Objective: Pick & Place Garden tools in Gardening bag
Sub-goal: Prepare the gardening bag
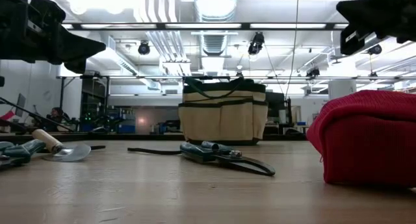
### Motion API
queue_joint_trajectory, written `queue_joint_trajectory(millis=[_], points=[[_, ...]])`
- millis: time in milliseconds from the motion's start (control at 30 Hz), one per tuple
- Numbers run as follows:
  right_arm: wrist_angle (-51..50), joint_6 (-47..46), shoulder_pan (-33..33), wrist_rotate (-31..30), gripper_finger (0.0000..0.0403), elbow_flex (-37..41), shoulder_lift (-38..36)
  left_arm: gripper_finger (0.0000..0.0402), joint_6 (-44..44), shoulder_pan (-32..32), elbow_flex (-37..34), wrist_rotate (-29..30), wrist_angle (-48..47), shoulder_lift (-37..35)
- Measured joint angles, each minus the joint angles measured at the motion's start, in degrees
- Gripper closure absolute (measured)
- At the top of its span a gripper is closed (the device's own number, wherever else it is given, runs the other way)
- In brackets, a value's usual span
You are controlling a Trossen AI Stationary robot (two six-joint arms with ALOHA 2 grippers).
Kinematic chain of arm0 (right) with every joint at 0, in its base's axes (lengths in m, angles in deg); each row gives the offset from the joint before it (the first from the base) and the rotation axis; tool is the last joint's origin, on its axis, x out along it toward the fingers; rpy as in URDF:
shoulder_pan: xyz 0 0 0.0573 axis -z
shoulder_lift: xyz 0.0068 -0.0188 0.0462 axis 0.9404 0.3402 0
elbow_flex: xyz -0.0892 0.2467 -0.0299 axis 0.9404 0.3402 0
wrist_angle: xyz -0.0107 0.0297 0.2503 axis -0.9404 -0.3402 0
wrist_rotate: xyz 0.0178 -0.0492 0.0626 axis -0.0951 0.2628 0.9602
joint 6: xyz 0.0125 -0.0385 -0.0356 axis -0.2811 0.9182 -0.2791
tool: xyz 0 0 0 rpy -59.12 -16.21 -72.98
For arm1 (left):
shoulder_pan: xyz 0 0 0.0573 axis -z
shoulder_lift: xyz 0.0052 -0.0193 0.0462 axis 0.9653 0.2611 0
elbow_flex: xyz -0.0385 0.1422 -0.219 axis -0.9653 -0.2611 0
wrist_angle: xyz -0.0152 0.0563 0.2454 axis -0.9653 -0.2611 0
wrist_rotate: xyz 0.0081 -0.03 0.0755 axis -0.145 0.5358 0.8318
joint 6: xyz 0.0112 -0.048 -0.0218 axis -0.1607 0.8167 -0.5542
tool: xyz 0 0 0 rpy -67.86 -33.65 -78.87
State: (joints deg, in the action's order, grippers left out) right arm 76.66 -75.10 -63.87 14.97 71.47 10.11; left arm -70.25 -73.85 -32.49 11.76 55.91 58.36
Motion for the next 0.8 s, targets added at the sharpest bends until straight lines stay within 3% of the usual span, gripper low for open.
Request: queue_joint_trajectory(millis=[233, 367, 467, 567, 800], points=[[1.67, -1.15, -1.16, 0.92, 0.0391, 0.00, 8.06, 0.0387, -0.01, 0.00, 0.00, 0.01, -0.01, 0.01], [2.04, 1.22, -1.22, -3.23, 0.0370, -0.13, 14.95, 0.0387, 0.00, 0.00, 0.02, 0.01, 0.01, 0.00], [2.31, 5.52, -1.22, -10.15, 0.0345, -1.64, 20.39, 0.0387, 0.00, 0.00, 0.01, 0.00, -0.01, 0.00], [2.99, 11.25, -0.86, -17.03, 0.0324, -5.38, 26.43, 0.0387, 0.01, 0.00, 0.00, 0.00, 0.01, -0.01], [-2.55, 25.95, 0.78, -17.24, 0.0314, -20.47, 44.44, 0.0387, -0.01, -0.01, 0.00, 0.02, 0.01, 0.00]])
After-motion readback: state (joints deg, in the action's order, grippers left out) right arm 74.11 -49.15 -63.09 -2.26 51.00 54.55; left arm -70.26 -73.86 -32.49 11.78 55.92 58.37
